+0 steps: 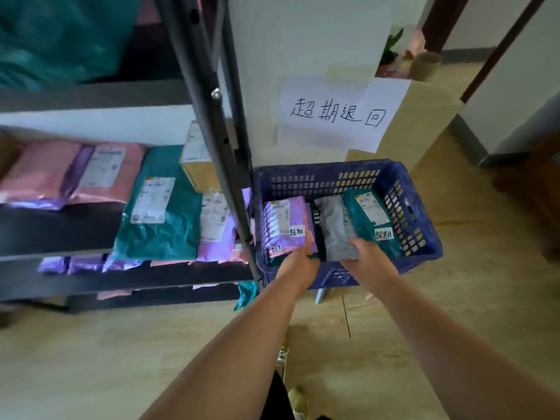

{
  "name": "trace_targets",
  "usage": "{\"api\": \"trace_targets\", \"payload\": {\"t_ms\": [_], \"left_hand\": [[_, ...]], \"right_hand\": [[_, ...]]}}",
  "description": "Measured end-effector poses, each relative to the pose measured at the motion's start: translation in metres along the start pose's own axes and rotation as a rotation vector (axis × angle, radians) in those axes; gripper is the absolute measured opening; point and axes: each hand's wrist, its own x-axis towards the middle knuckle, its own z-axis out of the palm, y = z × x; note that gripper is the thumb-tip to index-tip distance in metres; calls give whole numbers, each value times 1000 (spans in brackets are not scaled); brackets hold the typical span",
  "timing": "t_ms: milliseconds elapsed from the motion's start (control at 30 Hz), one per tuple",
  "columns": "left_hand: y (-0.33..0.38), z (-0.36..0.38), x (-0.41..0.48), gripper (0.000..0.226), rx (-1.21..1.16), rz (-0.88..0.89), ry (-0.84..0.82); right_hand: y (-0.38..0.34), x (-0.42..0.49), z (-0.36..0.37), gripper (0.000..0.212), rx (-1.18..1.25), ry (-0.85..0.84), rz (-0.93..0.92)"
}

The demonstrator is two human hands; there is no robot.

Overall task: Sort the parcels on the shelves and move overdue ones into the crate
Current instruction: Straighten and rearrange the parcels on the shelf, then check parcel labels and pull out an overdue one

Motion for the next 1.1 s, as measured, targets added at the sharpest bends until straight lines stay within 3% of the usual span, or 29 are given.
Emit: {"api": "trace_targets", "payload": {"t_ms": [233, 367, 433, 633, 800, 1100], "left_hand": [[-68, -14, -79, 41, -104, -109, 152], [-93, -40, -88, 14, -102, -148, 235], [-109, -60, -92, 27, -129, -166, 280], [-127, -116, -125, 34, -165, -129, 435], [-155, -173, -136, 35, -230, -91, 481], [-221, -307, -130, 40, -138, -66, 491]], "right_hand": [[-27, -56, 37, 51, -71, -93, -128], [-62, -71, 42, 47, -100, -117, -232], [-87, -78, 46, 42, -106, -107, -301], [-157, -91, 65, 44, -128, -78, -421], [-223, -93, 95, 45, -103, -70, -435], [-336, -83, 156, 45, -2, -41, -357]]}}
